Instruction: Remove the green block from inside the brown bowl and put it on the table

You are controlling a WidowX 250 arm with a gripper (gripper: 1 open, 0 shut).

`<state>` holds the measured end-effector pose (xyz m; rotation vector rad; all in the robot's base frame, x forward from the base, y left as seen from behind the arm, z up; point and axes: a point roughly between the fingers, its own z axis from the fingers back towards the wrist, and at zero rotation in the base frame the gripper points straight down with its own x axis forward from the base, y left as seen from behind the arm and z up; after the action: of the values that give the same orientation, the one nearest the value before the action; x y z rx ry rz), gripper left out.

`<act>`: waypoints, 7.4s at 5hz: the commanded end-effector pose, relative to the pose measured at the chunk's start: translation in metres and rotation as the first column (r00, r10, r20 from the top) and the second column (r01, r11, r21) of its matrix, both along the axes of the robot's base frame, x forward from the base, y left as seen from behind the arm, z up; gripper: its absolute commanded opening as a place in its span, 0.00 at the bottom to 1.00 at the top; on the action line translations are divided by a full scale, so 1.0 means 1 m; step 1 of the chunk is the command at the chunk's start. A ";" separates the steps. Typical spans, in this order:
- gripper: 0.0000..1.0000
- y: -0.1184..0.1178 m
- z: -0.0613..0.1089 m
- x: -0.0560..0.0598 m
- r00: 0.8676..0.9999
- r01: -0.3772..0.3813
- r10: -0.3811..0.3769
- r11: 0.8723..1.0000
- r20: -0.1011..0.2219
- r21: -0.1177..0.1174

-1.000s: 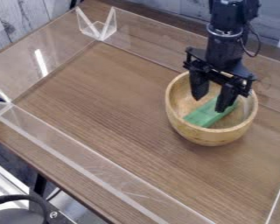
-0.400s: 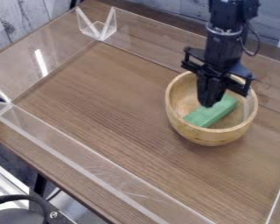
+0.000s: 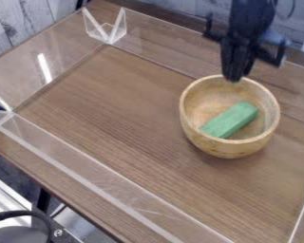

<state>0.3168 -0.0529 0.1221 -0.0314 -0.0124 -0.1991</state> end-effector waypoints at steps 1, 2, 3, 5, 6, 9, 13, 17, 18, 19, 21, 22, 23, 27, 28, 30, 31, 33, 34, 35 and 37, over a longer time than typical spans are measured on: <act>1.00 0.001 0.016 0.007 0.997 0.002 -0.001 1.000 0.080 -0.013; 1.00 -0.001 0.010 0.007 0.997 0.008 -0.007 1.000 0.072 -0.015; 1.00 -0.002 0.005 0.007 0.998 0.012 -0.011 1.000 0.067 -0.014; 1.00 -0.006 -0.016 0.004 0.998 0.037 -0.037 0.999 0.041 -0.011; 1.00 -0.008 -0.026 0.003 0.998 0.048 -0.047 0.999 0.031 -0.006; 1.00 -0.013 -0.053 0.009 0.997 0.073 -0.073 0.997 -0.012 -0.006; 0.00 -0.017 -0.022 0.010 0.996 0.079 -0.079 0.997 0.052 -0.001; 0.00 -0.025 -0.046 0.014 0.992 0.117 -0.117 0.993 0.038 -0.018; 0.00 -0.025 -0.047 0.014 0.992 0.119 -0.118 0.993 0.039 -0.020; 0.00 -0.024 -0.047 0.014 0.992 0.121 -0.120 0.992 0.040 -0.022; 0.00 -0.023 -0.048 0.013 0.992 0.123 -0.122 0.992 0.041 -0.026; 0.00 -0.022 -0.048 0.012 0.991 0.125 -0.123 0.992 0.042 -0.027; 0.00 -0.022 -0.047 0.011 0.991 0.126 -0.124 0.992 0.044 -0.028; 0.00 -0.018 -0.030 0.008 0.990 0.124 -0.122 0.992 0.077 -0.029; 0.00 -0.012 -0.015 0.000 0.988 0.113 -0.110 0.993 0.106 -0.024; 0.00 0.016 0.006 -0.019 0.991 0.033 -0.032 0.999 0.128 -0.008; 0.00 0.031 0.006 -0.027 0.993 0.003 -0.003 1.000 0.117 0.000; 0.00 0.056 -0.005 -0.045 0.996 -0.038 0.037 0.999 0.083 0.015; 0.00 0.064 -0.015 -0.056 0.997 -0.047 0.046 0.999 0.061 0.019; 0.00 0.072 -0.029 -0.068 0.998 -0.051 0.050 0.998 0.040 0.024; 0.00 0.075 -0.053 -0.083 0.999 -0.040 0.040 0.999 0.004 0.024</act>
<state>0.2265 0.0218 0.0595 -0.0139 0.0334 -0.1573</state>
